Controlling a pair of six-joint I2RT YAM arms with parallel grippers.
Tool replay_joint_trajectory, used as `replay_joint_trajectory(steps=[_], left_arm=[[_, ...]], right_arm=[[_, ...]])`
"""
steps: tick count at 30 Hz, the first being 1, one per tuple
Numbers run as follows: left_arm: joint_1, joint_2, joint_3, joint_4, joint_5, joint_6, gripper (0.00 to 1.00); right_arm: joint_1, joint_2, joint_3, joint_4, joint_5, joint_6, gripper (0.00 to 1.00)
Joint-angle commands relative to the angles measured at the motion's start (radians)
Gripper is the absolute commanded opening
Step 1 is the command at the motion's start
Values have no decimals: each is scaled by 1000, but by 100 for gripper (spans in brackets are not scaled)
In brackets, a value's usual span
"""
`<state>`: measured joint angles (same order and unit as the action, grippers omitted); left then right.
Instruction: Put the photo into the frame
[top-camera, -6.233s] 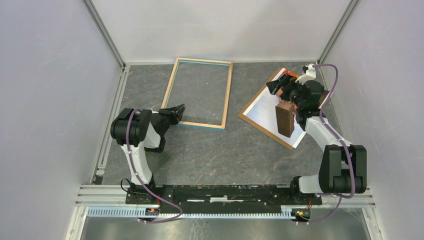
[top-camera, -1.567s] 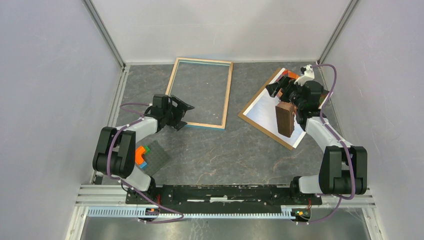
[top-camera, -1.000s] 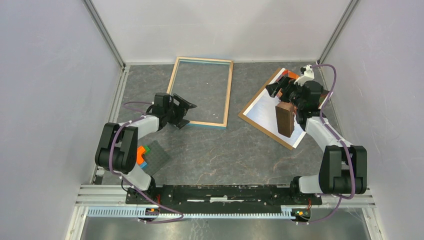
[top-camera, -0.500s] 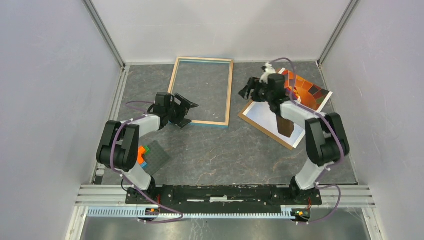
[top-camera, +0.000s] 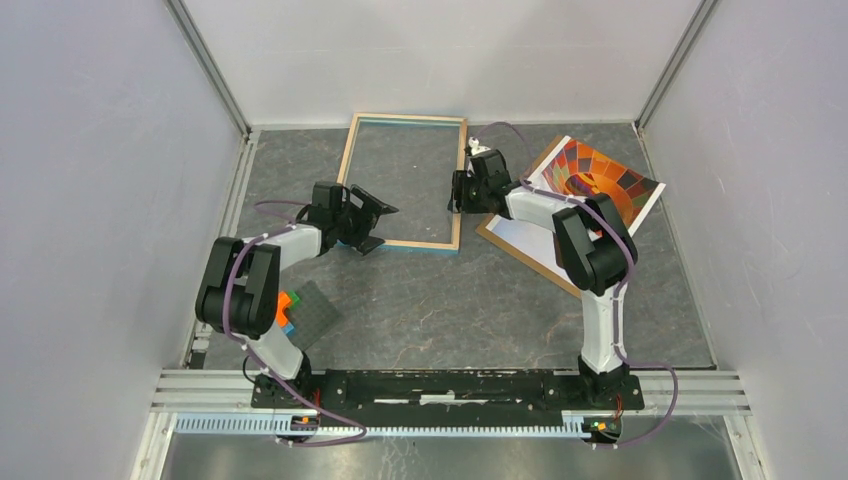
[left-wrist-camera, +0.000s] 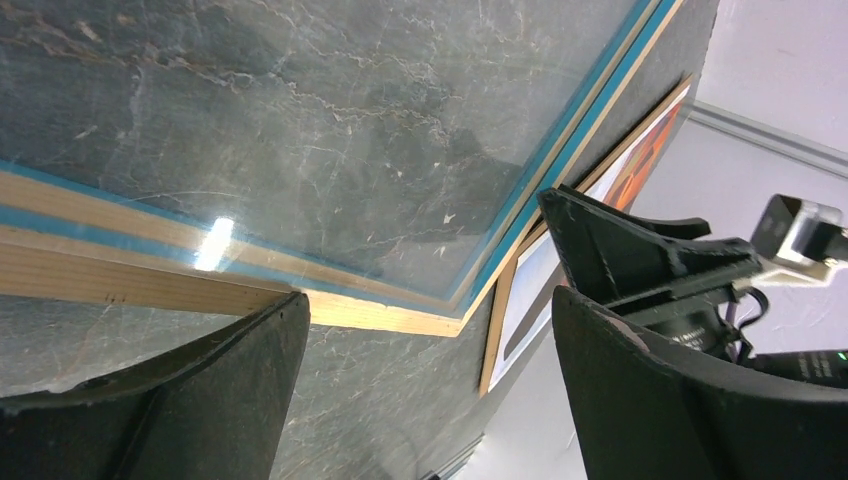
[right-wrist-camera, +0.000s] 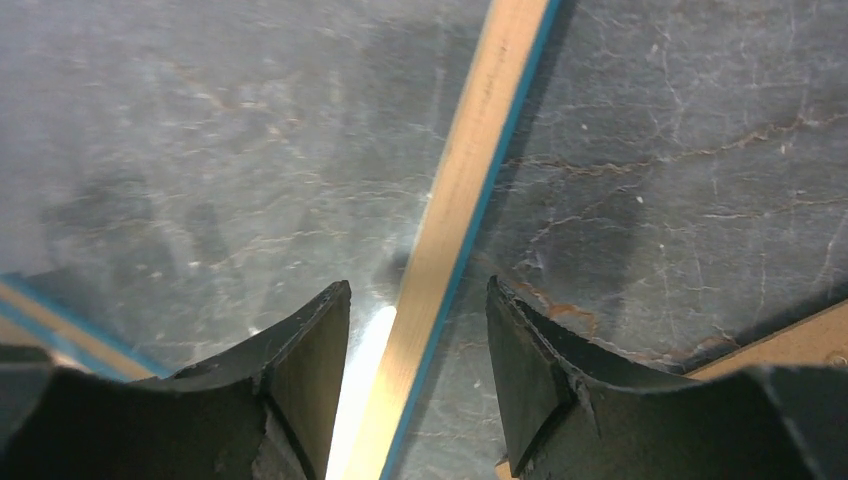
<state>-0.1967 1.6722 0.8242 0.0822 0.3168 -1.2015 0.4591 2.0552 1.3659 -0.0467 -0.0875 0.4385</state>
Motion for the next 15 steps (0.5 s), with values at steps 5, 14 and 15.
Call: replay_joint_trajectory(steps=[5, 14, 15], left_arm=[[17, 109, 18, -120, -218, 7, 100], [0, 38, -54, -166, -214, -12, 100], [-2, 25, -64, -174, -214, -10, 100]], right_arm=[[33, 56, 56, -91, 124, -17, 45], [45, -34, -94, -80, 66, -25, 9], [52, -64, -141, -60, 75, -30, 7]])
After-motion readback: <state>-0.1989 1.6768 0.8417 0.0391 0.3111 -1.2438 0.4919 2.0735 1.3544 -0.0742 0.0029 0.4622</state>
